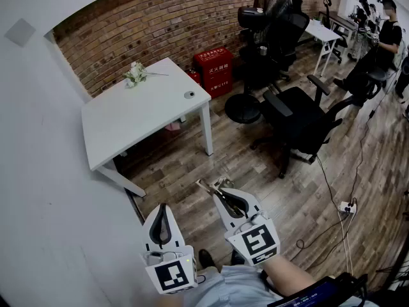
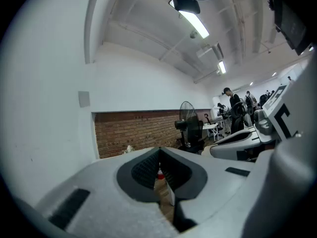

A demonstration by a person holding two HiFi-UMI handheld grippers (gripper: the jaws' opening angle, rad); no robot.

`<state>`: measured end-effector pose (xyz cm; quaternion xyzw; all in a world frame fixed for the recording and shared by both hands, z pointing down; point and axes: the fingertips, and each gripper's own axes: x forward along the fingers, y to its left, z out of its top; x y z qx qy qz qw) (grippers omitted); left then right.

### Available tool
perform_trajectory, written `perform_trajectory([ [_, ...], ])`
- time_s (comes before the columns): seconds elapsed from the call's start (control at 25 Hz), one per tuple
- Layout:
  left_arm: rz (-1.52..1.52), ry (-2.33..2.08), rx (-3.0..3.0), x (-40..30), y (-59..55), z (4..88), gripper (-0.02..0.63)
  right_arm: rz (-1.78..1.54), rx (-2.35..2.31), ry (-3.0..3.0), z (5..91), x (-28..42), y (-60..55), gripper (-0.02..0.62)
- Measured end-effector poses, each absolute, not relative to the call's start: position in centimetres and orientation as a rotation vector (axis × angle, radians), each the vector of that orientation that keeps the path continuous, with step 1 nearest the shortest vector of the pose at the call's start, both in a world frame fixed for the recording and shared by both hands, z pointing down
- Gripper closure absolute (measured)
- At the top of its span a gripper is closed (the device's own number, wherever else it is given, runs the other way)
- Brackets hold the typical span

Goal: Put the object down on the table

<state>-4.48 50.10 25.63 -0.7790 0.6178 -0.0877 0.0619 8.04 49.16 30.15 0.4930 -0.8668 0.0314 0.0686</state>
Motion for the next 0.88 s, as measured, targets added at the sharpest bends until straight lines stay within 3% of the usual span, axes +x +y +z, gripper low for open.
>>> perform_trajectory([
  [0.88,-0.297,1.846,-2.346,2.2,49.0,27.3,0.597,0.152,1.503,-2.633,31.5,15.2,47.8,0.561],
])
